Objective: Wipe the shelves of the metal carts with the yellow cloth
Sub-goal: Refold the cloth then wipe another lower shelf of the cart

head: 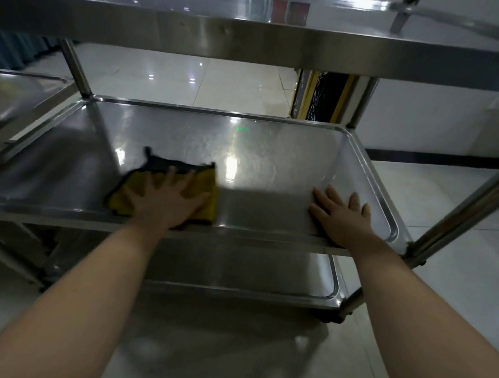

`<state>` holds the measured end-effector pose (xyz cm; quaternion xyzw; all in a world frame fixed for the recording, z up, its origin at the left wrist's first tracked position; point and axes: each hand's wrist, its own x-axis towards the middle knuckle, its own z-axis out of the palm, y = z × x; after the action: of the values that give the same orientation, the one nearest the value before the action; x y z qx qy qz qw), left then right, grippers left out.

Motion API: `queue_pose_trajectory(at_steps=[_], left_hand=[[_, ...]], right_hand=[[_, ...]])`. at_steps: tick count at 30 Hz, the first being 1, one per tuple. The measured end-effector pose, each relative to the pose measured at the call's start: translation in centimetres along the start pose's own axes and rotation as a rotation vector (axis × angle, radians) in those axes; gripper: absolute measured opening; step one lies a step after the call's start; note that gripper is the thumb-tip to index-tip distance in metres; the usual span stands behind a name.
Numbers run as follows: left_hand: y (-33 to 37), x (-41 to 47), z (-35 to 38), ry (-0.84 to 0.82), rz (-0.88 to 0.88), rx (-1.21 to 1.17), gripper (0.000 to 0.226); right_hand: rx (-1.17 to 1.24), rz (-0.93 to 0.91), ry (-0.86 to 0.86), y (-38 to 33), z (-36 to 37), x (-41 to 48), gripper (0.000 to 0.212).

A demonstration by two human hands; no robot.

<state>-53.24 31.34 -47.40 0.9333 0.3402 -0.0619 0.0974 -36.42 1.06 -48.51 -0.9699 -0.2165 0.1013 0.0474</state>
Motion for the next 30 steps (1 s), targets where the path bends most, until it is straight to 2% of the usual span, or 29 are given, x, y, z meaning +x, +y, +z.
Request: queue_pose_trajectory(at_steps=[2, 4, 8, 11, 13, 15, 17, 20, 24, 25, 28, 30], left_hand=[[-1.8, -0.5, 0.0, 0.023, -0.123, 0.006, 0.080], [0.5, -1.7, 0.4, 0.029, -0.118, -0.001, 0.078], [10.6, -5.6, 2.1, -0.020, 0.136, 0.018, 0.076], [14.1, -7.1, 2.6, -0.060, 0.229, 0.048, 0.074], [12.9, -6.6, 2.1, -0.018, 0.279, 0.040, 0.066], [10.5, -5.4, 1.5, 0.084, 0.385, 0.055, 0.056], [8.2, -4.3, 1.1, 0.183, 0.532, 0.050, 0.051], [6.6, -3.3, 0.5, 0.219, 0.643, -0.098, 0.047], [6.5, -2.9, 0.2, 0.259, 0.652, -0.054, 0.046], [6.5, -2.9, 0.3, 0.260, 0.662, -0.058, 0.047], [6.3, -2.6, -0.2, 0.311, 0.668, -0.074, 0.051], [6.0, -2.4, -1.4, 0.354, 0.688, -0.028, 0.057]], right_hand=[[-0.024, 0.009, -0.009, -0.5, 0.3, -0.2, 0.055], [-0.041, 0.020, -0.005, -0.8, 0.5, -0.3, 0.055], [-0.037, 0.024, -0.017, -0.6, 0.1, -0.5, 0.055], [-0.001, 0.026, 0.001, -0.4, -0.4, -0.9, 0.053], [0.081, -0.024, 0.125, -1.3, -1.1, -1.2, 0.047], [0.308, -0.123, 0.260, -3.8, -2.0, -1.4, 0.039], [0.404, -0.227, 0.173, -6.8, -2.3, -1.2, 0.040], [0.291, -0.242, 0.043, -9.7, -1.5, -0.5, 0.040], [0.191, -0.068, 0.024, -11.2, -2.0, 0.1, 0.045], [0.183, -0.057, 0.013, -11.5, -2.4, 0.1, 0.041], [0.151, -0.132, 0.017, -12.2, -3.7, -0.9, 0.020], [0.110, -0.212, 0.068, -12.4, -4.7, -2.3, 0.024]])
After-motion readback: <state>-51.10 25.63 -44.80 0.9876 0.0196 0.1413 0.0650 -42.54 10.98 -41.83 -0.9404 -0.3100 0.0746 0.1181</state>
